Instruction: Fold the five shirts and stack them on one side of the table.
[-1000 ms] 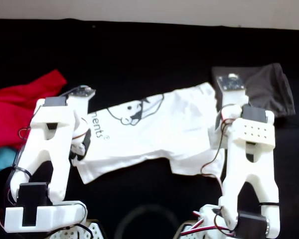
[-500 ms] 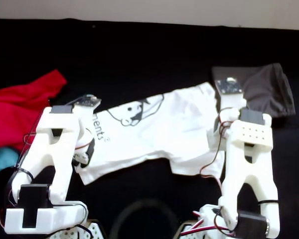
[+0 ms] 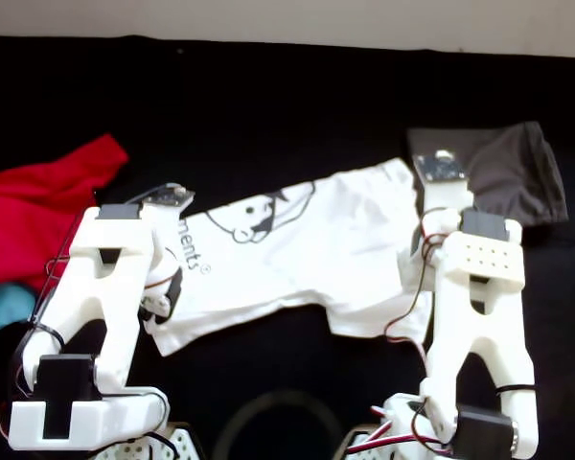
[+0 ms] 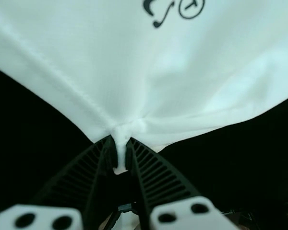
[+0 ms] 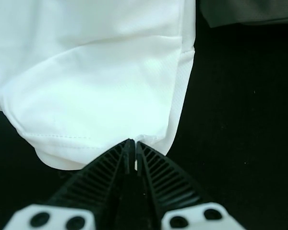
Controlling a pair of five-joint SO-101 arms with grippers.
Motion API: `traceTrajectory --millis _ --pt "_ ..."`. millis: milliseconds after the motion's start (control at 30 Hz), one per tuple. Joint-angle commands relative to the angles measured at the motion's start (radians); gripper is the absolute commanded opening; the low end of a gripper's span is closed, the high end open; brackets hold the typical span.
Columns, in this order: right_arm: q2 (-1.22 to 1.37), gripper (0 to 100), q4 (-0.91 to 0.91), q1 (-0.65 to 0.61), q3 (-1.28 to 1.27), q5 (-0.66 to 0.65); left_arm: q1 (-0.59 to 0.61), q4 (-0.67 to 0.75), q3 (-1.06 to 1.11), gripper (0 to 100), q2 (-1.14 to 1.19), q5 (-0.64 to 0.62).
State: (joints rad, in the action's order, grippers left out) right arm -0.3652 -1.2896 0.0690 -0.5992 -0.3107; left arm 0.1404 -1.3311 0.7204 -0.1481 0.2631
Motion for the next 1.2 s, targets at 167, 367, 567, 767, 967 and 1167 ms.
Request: traceTrajectory --millis 167,367,567,767,967,1167 --pt "-0.039 0.7 -0.030 0.004 0.002 -0.014 -0.010 -0.003 -0.005 3 -0.035 0.006" --pt "-0.039 17.0 -0.070 -0.001 0.013 -0.015 -0.008 -0.003 -0.007 17 -0.036 0.006" --pt "-0.104 18.3 -0.171 -0.002 0.104 -0.011 -0.007 -0.048 -0.068 17 -0.036 0.006" --pt "-0.154 12.5 -0.125 -0.019 0.194 -0.008 -0.007 -0.269 -0.351 17 -0.036 0.006" --pt "-0.051 1.4 -0.033 -0.084 0.205 -0.008 0.044 -0.344 -0.599 13 -0.025 0.006" --pt "0.142 0.5 0.110 -0.127 0.257 0.069 0.041 -0.184 -0.504 0 0.025 0.002"
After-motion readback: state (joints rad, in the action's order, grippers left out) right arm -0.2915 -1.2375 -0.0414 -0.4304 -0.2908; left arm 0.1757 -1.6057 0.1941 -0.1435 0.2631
